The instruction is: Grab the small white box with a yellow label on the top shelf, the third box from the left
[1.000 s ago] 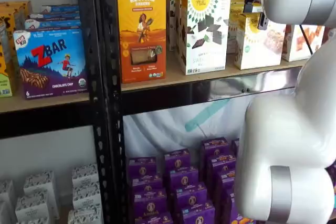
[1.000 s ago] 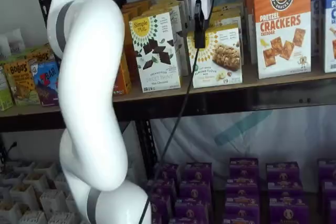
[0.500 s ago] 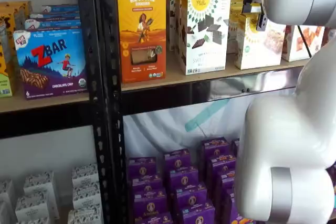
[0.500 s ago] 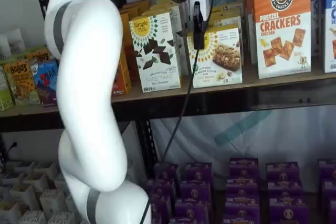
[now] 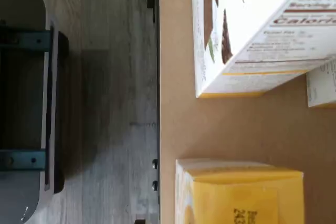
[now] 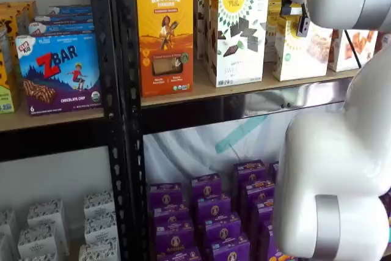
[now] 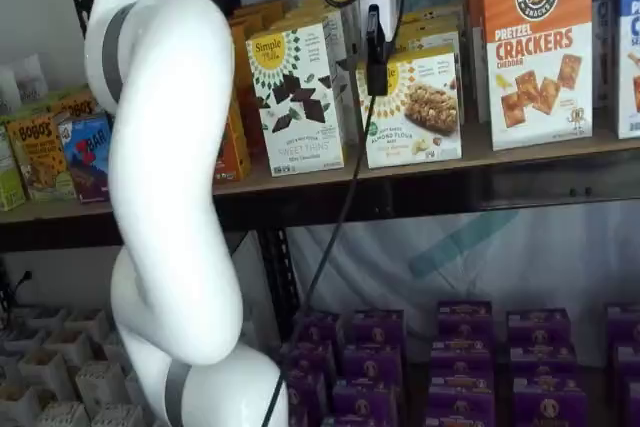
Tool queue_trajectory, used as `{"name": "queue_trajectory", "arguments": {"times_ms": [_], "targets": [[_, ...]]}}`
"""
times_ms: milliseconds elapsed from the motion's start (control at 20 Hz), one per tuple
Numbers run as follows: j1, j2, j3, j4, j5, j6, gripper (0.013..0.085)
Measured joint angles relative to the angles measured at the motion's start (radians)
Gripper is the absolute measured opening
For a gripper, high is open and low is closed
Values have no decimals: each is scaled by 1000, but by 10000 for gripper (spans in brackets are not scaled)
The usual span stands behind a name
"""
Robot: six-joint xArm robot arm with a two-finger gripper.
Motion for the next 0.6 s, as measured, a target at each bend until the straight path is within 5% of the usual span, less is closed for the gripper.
{"name": "queue_trajectory", "arguments": {"times_ms": [600], "targets": [[-2, 10, -14, -1, 2, -2, 850]]}}
